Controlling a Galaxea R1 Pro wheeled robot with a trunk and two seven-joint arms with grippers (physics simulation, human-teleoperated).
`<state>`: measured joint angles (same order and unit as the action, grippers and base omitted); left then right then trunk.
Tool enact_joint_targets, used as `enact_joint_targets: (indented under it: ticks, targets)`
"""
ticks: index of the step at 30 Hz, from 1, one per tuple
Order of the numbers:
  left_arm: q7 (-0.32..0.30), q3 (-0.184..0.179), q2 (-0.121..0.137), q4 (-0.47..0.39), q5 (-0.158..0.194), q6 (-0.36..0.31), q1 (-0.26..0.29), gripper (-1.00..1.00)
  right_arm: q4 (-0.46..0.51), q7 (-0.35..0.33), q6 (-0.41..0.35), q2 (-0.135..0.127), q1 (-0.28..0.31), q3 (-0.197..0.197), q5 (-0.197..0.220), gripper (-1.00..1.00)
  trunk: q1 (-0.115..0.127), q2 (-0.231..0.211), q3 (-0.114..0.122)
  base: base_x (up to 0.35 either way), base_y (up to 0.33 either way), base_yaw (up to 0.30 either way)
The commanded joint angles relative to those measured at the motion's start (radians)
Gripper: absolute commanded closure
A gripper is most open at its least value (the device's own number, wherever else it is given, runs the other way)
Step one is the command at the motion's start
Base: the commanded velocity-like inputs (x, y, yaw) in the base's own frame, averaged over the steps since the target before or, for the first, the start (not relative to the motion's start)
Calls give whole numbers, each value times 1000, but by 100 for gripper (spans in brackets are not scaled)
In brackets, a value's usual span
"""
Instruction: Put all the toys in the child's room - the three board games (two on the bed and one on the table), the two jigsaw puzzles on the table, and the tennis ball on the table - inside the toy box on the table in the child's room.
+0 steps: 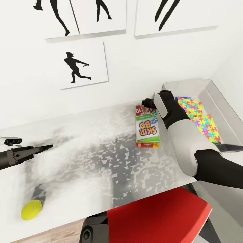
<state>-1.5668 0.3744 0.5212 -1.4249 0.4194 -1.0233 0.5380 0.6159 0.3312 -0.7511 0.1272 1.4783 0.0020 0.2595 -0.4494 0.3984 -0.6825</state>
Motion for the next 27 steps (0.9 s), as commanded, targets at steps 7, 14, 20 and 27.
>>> enact_joint_targets:
  ticks: [7,14,20,27]
  targets:
    - [-4,0,0,0,-1,-11,0,-100,1,8,-2,0,0,0,10,-100,-1,2,-1,0,0,0]
    - [-4,-1,0,0,-1,-11,0,-100,1,13,-2,1,0,0,10,-100,-1,2,-1,0,0,0]
    - [-4,-2,0,0,-1,-11,0,-100,1,15,-2,2,0,-1,9,-100,-1,2,-3,0,0,0]
    - [-4,-2,0,0,-1,-11,0,-100,2,15,-3,2,1,-2,9,-100,-1,2,-9,0,0,0]
